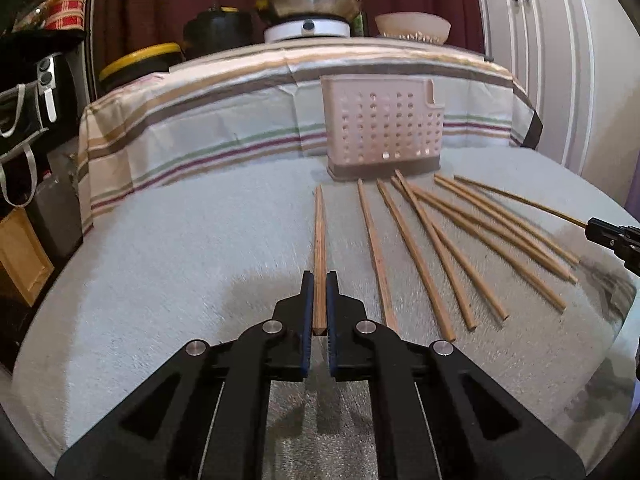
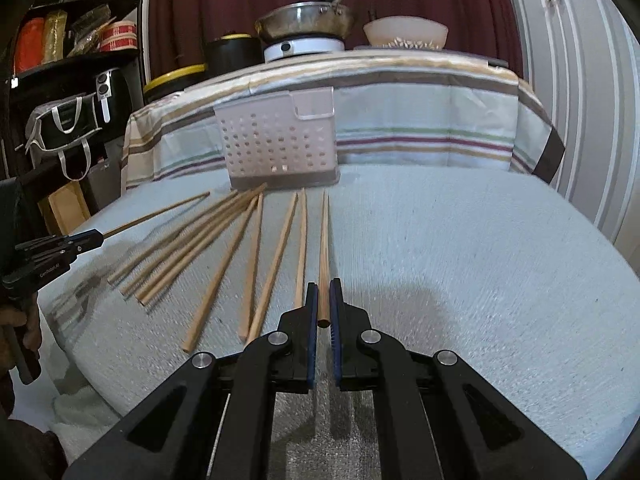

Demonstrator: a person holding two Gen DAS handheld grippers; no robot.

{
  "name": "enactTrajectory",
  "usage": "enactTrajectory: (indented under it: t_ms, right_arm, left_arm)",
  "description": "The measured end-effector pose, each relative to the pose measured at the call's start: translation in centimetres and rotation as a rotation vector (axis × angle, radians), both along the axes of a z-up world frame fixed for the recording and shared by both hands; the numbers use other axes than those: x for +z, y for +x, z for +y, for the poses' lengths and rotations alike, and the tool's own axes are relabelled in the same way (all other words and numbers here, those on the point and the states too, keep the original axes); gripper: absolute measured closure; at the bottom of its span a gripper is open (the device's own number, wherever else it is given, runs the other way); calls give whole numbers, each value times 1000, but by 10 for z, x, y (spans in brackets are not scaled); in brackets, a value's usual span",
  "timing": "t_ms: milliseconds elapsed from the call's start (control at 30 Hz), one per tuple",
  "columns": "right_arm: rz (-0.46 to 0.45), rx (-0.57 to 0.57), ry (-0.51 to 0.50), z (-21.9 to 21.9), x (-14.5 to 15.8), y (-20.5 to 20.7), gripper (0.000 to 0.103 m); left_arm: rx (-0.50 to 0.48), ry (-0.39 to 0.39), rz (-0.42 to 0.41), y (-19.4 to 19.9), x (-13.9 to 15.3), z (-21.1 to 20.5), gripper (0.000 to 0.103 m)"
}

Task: Organize utensils
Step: 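Lift both held chopsticks and lower them into the pink holder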

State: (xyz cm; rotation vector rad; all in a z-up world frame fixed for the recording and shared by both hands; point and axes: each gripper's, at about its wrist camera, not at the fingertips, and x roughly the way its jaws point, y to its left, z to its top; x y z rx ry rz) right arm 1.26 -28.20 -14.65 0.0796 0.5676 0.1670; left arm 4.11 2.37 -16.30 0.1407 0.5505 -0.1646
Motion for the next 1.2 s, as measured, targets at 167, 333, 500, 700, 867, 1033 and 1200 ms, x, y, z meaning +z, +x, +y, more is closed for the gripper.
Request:
enactTrajectory:
  t_ms: [167, 333, 500, 700, 867, 1033, 1200]
  right_arm:
    - [-54, -8, 0, 0, 21, -3, 97]
    - [-97, -12, 3, 1, 44, -3, 97]
    - [-139, -14, 2, 1, 65, -1, 97]
    - [-170, -15, -1, 2, 86, 13, 97]
    - [-183, -14, -2, 2, 96, 31, 96]
    - [-208, -6, -10, 6, 109, 51, 96]
    - [-228, 1, -15, 10, 118, 72, 97]
  left_arm:
    - [7, -22, -45, -4, 22, 1, 97]
    - [10, -46, -85, -8, 49, 2, 97]
    - [6, -52, -91, -3, 70, 0, 97]
    - [-6, -54, -78, 15, 90, 0, 97]
    - [-9, -79, -68, 39, 103, 3, 97]
    - [-13, -96, -79, 60, 116, 5, 97]
    - [-23, -104, -78, 79, 127, 4, 97]
